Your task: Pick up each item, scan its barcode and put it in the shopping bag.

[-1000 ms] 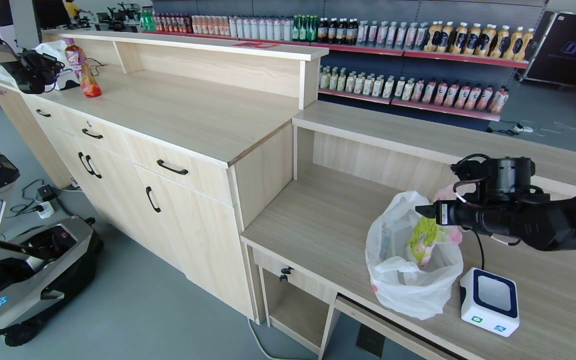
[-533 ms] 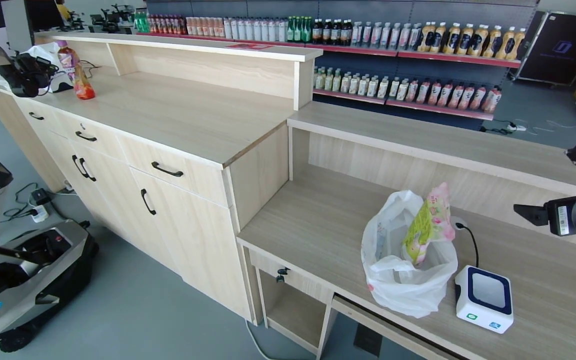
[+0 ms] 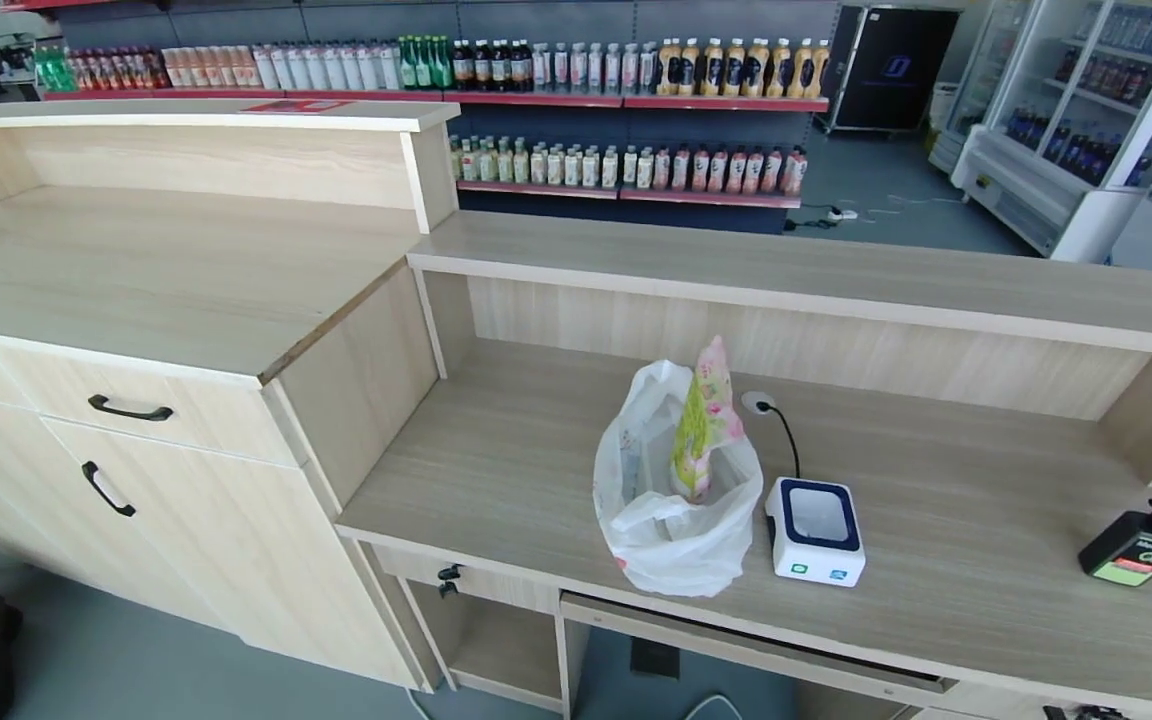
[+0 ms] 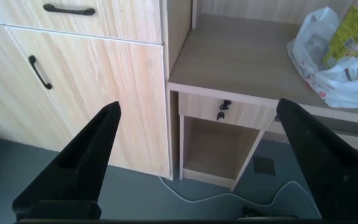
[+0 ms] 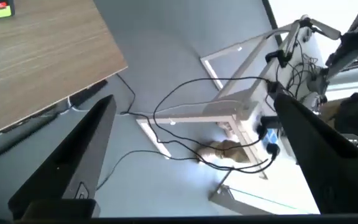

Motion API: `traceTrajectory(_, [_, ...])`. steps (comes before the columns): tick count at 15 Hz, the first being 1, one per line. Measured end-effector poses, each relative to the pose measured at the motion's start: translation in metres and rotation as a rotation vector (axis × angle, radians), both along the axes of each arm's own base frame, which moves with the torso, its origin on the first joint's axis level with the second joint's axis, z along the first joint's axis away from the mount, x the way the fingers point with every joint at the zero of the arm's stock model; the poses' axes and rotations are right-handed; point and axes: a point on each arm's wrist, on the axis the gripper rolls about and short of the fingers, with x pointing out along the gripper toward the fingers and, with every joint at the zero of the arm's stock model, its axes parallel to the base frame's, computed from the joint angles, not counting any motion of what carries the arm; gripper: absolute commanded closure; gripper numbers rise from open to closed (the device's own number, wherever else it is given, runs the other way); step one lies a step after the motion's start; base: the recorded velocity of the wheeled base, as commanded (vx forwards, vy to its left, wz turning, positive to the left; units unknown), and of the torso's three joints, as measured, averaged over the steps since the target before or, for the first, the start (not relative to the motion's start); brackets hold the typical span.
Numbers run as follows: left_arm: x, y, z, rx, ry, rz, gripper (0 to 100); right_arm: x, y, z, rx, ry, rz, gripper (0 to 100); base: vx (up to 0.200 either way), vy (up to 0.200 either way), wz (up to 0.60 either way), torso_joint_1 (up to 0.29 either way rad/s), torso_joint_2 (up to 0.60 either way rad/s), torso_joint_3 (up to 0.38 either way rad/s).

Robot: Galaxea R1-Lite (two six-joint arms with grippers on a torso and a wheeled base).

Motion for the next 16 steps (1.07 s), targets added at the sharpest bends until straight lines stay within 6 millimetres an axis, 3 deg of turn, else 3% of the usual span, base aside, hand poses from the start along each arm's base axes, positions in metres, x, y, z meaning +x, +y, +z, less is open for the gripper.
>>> traceTrajectory(3, [0.000,0.000,0.000,0.000,0.000,0.000,0,0.017,-0.041,-0.025,0.012,0.095,0.054,0,0.000,0.000,0.00,0.000,0.00,0.000])
traceTrajectory(6, [0.000,0.000,0.000,0.000,0.000,0.000,0,0.027,-0.076,-0.050,-0.019,0.266,0.418,0,0.000,0.000,0.00,0.000,0.00,0.000])
traceTrajectory(10, [0.000,0.000,0.000,0.000,0.000,0.000,0,0.042,-0.099,-0.074,-0.013,0.246,0.697,0,0.000,0.000,0.00,0.000,0.00,0.000])
traceTrajectory(16, [0.000,0.000,0.000,0.000,0.000,0.000,0,0.057,-0.118,-0.109,0.081,0.148,0.837,0,0.000,0.000,0.00,0.000,0.00,0.000])
